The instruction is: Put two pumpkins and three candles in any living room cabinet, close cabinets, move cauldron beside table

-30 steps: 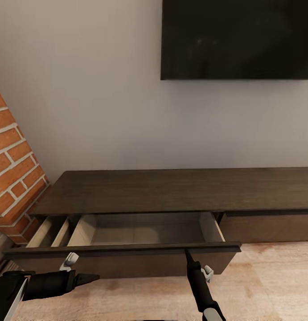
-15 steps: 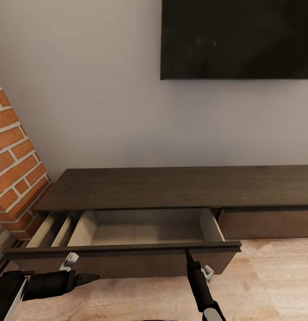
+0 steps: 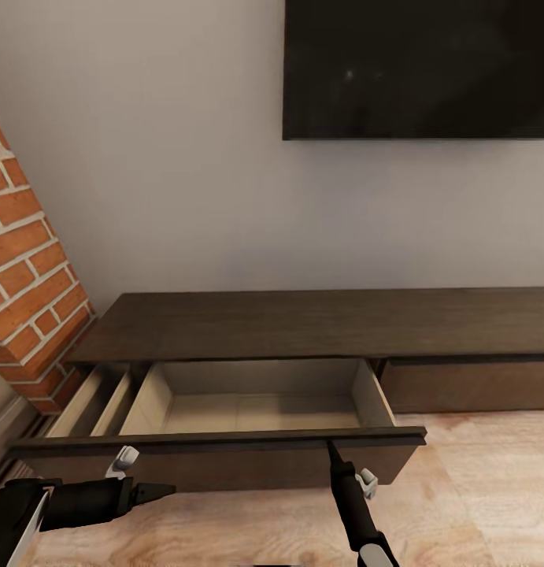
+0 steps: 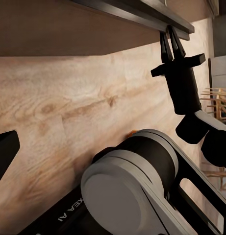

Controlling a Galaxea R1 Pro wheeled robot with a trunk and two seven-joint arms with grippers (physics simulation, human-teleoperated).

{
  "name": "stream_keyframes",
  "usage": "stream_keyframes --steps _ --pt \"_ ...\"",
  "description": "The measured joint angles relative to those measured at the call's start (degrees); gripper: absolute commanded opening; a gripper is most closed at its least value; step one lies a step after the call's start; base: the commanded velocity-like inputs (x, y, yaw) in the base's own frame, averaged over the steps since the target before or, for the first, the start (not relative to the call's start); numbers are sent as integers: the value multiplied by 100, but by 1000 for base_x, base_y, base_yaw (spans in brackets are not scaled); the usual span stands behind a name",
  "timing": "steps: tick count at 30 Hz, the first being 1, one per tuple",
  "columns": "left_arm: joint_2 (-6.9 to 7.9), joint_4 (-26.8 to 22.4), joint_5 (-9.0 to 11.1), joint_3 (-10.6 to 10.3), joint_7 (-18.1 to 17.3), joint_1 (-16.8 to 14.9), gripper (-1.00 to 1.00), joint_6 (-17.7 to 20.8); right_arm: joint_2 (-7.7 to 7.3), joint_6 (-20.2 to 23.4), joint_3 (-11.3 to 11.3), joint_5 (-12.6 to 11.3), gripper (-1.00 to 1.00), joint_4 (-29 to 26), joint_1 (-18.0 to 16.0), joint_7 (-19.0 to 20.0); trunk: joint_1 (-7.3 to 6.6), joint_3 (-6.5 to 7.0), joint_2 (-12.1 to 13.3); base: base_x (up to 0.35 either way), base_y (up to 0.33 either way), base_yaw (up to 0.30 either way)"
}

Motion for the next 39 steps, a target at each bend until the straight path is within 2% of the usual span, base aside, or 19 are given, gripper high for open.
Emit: stream_keyframes --steps 22,39 --pt "0 -5 0 -1 0 1 100 0 0 0 -5 -7 -100 0 0 1 0 0 0 -82 0 0" --pt "0 -4 0 1 0 0 100 0 0 -9 -1 -1 -100 -4 -1 -9 0 -1 0 -6 0 0"
